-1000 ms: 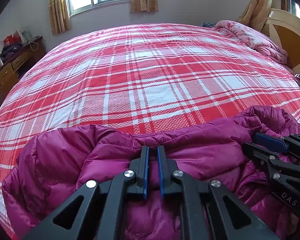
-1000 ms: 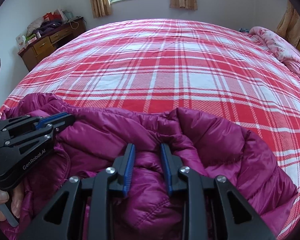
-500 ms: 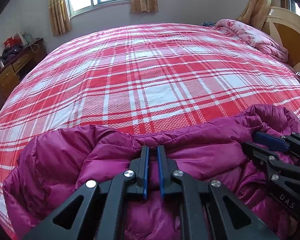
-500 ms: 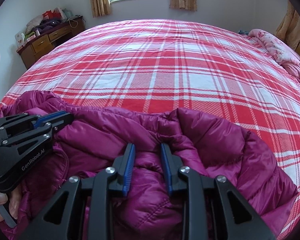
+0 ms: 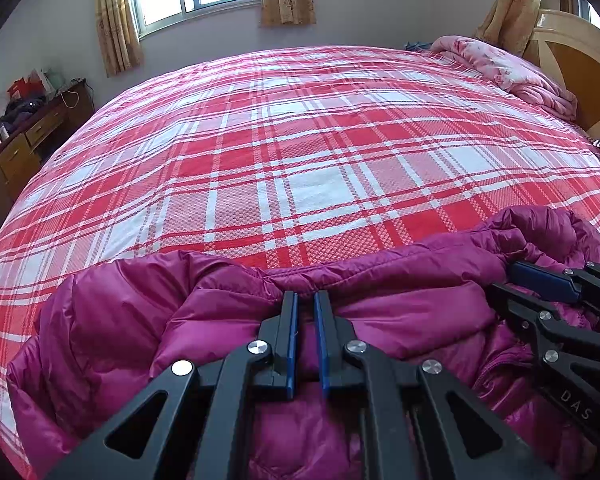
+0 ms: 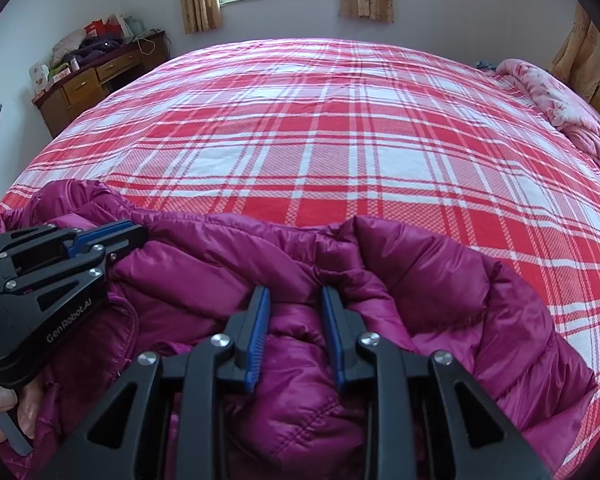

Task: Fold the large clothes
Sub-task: 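Lift the held hem with both tools and fold it over the jacket body toward the collar, then open both tools to release the folded hem onto the jacket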

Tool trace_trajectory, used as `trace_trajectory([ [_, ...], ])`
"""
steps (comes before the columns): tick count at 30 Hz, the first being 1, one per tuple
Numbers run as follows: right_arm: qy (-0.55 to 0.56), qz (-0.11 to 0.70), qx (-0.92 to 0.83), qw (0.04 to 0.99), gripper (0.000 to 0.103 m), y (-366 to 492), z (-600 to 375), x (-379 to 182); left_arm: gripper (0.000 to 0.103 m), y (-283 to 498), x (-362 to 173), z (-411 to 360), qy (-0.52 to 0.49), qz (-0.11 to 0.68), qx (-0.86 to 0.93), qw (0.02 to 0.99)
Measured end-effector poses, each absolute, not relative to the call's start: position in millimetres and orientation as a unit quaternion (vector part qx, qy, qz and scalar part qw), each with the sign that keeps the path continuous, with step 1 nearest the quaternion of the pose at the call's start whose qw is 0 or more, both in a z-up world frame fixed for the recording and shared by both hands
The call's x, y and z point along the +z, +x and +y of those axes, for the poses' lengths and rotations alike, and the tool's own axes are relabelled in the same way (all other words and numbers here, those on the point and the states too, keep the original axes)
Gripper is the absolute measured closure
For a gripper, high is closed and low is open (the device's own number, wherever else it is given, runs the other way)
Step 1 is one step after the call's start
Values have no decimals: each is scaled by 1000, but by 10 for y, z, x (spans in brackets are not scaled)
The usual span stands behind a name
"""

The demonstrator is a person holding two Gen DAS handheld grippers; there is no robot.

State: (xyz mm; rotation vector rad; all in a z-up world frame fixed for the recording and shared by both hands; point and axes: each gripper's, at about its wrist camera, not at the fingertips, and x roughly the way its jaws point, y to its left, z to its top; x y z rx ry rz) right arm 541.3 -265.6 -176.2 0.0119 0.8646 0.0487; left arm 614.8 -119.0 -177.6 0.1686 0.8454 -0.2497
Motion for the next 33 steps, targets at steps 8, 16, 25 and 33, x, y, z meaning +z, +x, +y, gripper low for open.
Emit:
trace_trajectory([
  [8, 4, 419, 23, 908, 74, 5411, -2647, -1761, 94, 6146, -1773, -1182, 81, 408, -121, 901],
  [16, 0, 418, 20, 908, 74, 5411, -2639, -1762, 94, 6147, -1773, -1183, 83, 408, -120, 901],
  [25, -1, 416, 19, 909, 74, 5403, -2636, -1761, 94, 6139, -1771, -1189, 88, 406, -118, 902],
  [33, -2, 418, 45, 907, 62, 5414, -2637, -1649, 94, 6138, -1727, -1364, 158, 412, -94, 893],
])
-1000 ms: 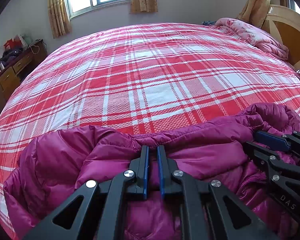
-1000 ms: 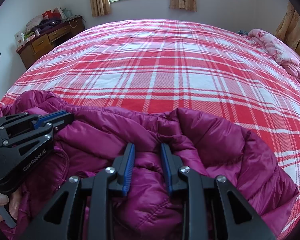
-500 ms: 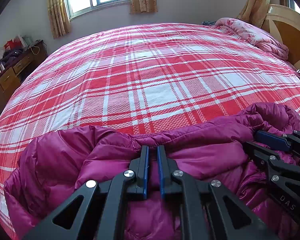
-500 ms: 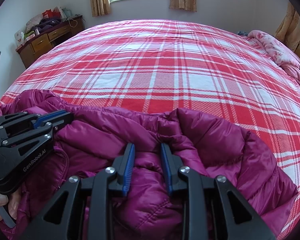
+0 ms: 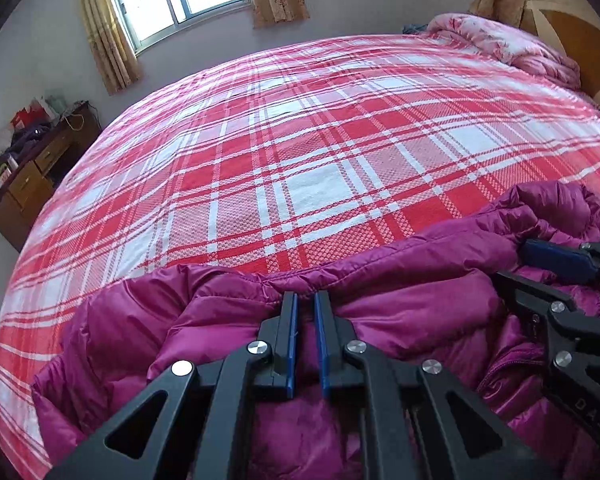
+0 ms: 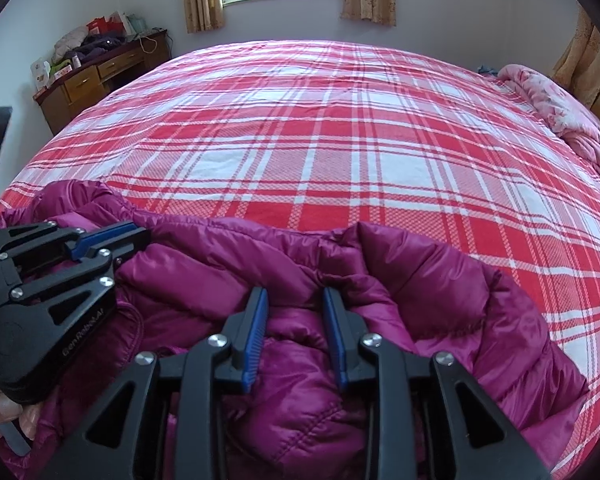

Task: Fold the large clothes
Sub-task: 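Open both tools to release the folded hem onto the jacket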

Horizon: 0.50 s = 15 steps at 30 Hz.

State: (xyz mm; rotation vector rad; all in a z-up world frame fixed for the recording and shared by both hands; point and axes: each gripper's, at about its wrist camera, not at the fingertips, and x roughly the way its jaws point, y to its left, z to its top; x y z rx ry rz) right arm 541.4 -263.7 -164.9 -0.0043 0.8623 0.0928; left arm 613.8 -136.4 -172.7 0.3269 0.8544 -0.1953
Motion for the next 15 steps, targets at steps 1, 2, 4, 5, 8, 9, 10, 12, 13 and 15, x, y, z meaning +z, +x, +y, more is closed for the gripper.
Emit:
trace_trajectory([
  [1, -4, 417, 51, 908, 53, 5379, -2638, -1601, 94, 6124, -1681, -1365, 166, 416, -91, 889],
  [2, -5, 409, 47, 911, 47, 5291, -2649, -1508, 94, 6074, -1571, -1320, 155, 411, -95, 893],
  [4, 1, 386, 37, 922, 37, 5048, -2681, -1318, 94, 5902, -1288, -1154, 114, 388, -114, 908],
  [5, 7, 378, 39, 925, 29, 4881, -2713, -1226, 94, 5756, -1134, -1043, 100, 376, -126, 913],
  [8, 30, 376, 44, 925, 21, 4366, -2926, -1102, 94, 5268, -900, -718, 94, 354, -130, 921],
  [9, 38, 384, 46, 922, 21, 4178, -3022, -1111, 93, 5035, -863, -544, 87, 347, -130, 925],
  [10, 43, 391, 44, 918, 21, 4019, -3107, -1138, 91, 4847, -855, -412, 81, 344, -134, 926],
  [12, 53, 406, 34, 912, 21, 3652, -3271, -1221, 78, 4385, -909, -92, 66, 346, -127, 927],
  [13, 58, 412, 32, 909, 21, 3441, -3333, -1272, 60, 4173, -951, 31, 62, 346, -121, 929],
  [15, 66, 420, 28, 905, 21, 3093, -3407, -1358, 36, 3696, -1057, 300, 52, 338, -97, 935],
])
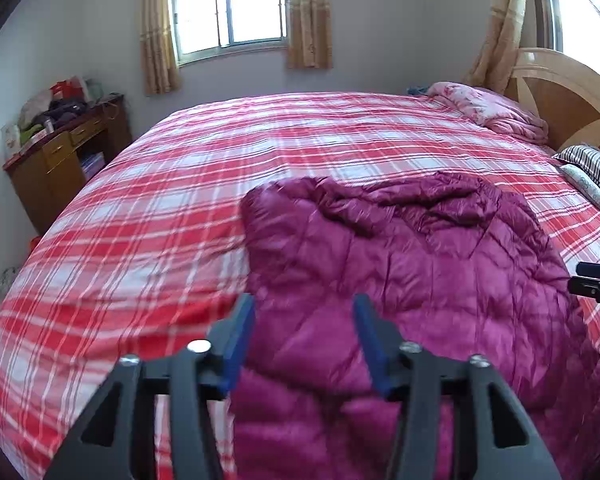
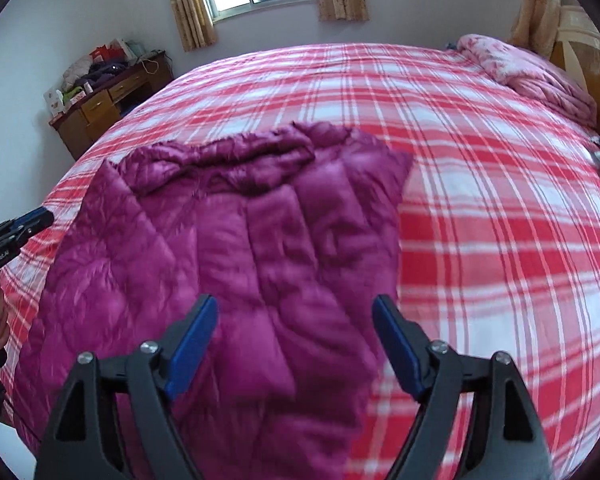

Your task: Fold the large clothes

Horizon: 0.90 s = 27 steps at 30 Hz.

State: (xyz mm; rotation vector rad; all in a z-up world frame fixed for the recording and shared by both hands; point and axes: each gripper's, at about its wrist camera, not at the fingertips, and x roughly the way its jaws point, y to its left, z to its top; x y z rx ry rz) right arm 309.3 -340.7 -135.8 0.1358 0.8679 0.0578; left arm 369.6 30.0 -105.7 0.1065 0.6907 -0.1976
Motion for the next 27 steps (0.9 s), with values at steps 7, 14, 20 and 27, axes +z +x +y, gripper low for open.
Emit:
trace_trajectory([
  [7, 86, 425, 4, 901, 21, 2021, -3387, -1578, 33, 2576, -1565, 746, 29, 383, -92, 919],
  [14, 102, 435, -4, 895, 21, 1500, -3265, -1813, 33, 1964, -1883, 794, 24, 406, -85, 909],
  [20, 121, 442, 16, 889, 27, 1233, -3179, -1900, 33, 1794, -1913, 675, 37, 413, -100, 904],
  [27, 161, 458, 78, 871, 77, 1130, -3079, -1983, 62, 1599, -1917, 714, 28, 431, -142, 890],
])
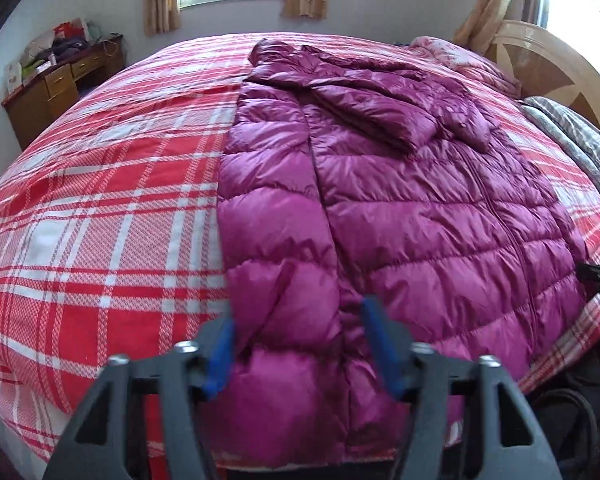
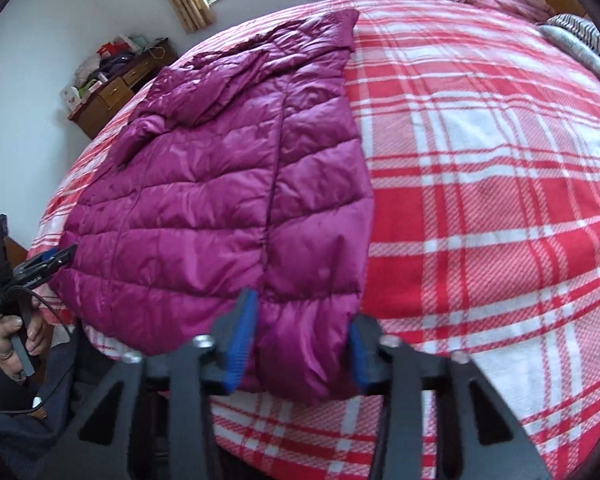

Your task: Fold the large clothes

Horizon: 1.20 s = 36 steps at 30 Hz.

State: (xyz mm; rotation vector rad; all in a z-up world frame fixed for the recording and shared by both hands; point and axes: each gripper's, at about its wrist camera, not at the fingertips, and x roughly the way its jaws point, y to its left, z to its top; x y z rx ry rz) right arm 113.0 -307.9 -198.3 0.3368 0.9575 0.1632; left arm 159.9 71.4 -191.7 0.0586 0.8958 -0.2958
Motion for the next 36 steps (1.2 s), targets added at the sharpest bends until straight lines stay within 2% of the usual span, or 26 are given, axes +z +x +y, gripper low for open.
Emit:
trace_trajectory([
  [1, 165, 458, 84, 869, 83, 1120, -3059, -1990, 71, 1565, -1916, 707, 34, 433, -144, 889],
  [2, 163, 458, 87, 870, 84, 1122, -3041, -1985, 76, 1524, -1909, 708, 38, 432, -145, 889],
  [3, 158, 456, 88, 871, 85, 1111, -3016, -1973, 86, 1491, -1888, 709, 42, 429, -146, 890],
  [7, 159, 441, 101, 877, 89, 1051, -3001, -1845, 93, 1334, -1664, 702, 68, 390, -146, 907],
  [14, 177, 376, 133, 900, 91, 860, -3102, -1261, 93, 1167, -1073, 859, 22, 337, -201, 919],
  [21, 145, 301, 150, 931, 92, 511, -3138, -608, 94, 927, -619, 1125, -25, 295, -237, 925],
  [27, 159, 243, 161, 943, 93, 297, -3231, -204, 94, 608, -253, 1166, -26, 265, -259, 929],
  [30, 170, 230, 160, 945, 93, 333, -3272, -169, 94, 585, -175, 1150, -19, 256, -265, 930],
  [36, 220, 248, 145, 932, 93, 794, -3505, -406, 94, 1097, -264, 1180, -44, 282, -260, 923],
])
